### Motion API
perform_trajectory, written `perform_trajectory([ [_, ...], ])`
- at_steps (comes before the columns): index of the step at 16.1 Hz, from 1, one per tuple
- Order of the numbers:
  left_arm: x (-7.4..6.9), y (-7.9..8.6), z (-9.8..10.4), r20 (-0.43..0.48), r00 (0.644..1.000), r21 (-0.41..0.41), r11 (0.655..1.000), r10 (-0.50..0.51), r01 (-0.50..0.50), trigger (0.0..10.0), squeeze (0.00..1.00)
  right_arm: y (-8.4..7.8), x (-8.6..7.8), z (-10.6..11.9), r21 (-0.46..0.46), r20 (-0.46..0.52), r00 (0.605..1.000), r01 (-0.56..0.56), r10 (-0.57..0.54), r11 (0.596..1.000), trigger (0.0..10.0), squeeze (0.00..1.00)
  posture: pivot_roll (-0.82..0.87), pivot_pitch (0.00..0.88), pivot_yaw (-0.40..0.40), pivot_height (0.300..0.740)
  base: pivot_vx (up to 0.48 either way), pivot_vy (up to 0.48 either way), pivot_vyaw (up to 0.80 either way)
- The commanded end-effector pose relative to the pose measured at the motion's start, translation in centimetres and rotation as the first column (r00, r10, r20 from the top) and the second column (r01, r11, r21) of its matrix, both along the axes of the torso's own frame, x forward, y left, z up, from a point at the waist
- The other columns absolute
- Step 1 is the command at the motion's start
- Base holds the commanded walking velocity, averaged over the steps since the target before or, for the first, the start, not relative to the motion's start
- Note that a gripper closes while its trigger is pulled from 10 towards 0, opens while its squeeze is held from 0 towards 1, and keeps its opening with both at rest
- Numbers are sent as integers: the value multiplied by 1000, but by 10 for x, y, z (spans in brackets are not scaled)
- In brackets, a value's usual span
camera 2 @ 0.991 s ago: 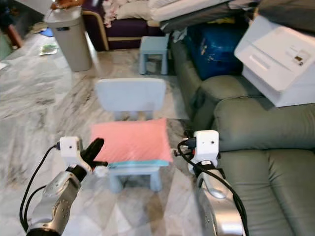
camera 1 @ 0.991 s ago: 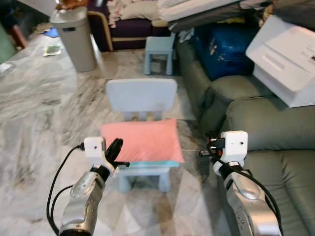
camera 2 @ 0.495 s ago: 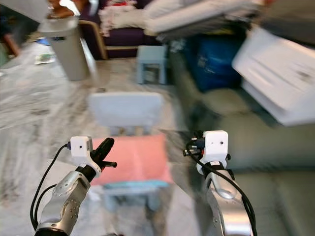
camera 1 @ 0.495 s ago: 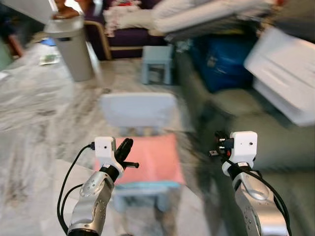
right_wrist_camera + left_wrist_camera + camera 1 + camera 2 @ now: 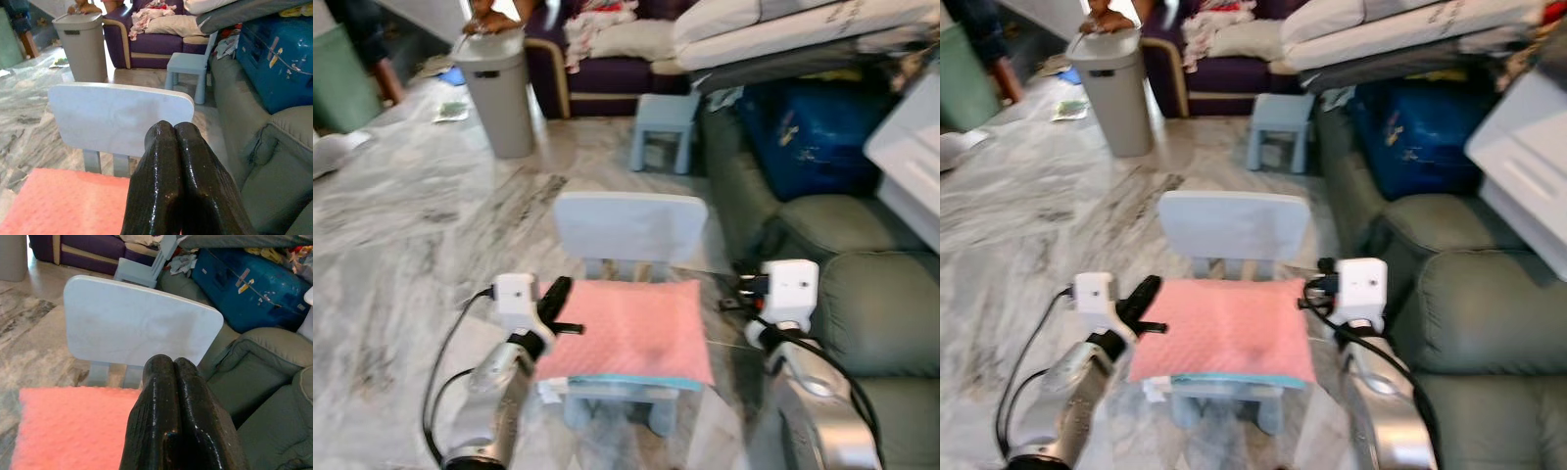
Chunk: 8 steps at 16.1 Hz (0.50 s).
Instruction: Move the pillow to the sofa
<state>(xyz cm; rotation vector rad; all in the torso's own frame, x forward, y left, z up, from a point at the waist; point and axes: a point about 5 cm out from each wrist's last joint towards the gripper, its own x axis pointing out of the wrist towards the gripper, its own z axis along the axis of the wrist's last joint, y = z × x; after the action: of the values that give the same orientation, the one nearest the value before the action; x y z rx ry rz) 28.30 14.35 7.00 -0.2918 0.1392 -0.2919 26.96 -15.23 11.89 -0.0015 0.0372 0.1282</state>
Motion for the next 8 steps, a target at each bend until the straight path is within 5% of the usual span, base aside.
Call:
perform_trajectory([
  [1, 1, -1, 0, -7, 1000, 7, 1000, -8, 8, 10000, 0, -3, 0, 2, -6, 11, 1000, 17, -17, 1000, 10000, 0, -130, 116, 22, 740, 0, 0, 0],
  [8, 3, 6, 3, 18, 999, 92, 995, 37, -38, 10000, 0, 0, -2, 2, 11, 16, 1000, 18, -18, 1000, 10000, 0, -127, 124, 33, 740, 0, 0, 0],
])
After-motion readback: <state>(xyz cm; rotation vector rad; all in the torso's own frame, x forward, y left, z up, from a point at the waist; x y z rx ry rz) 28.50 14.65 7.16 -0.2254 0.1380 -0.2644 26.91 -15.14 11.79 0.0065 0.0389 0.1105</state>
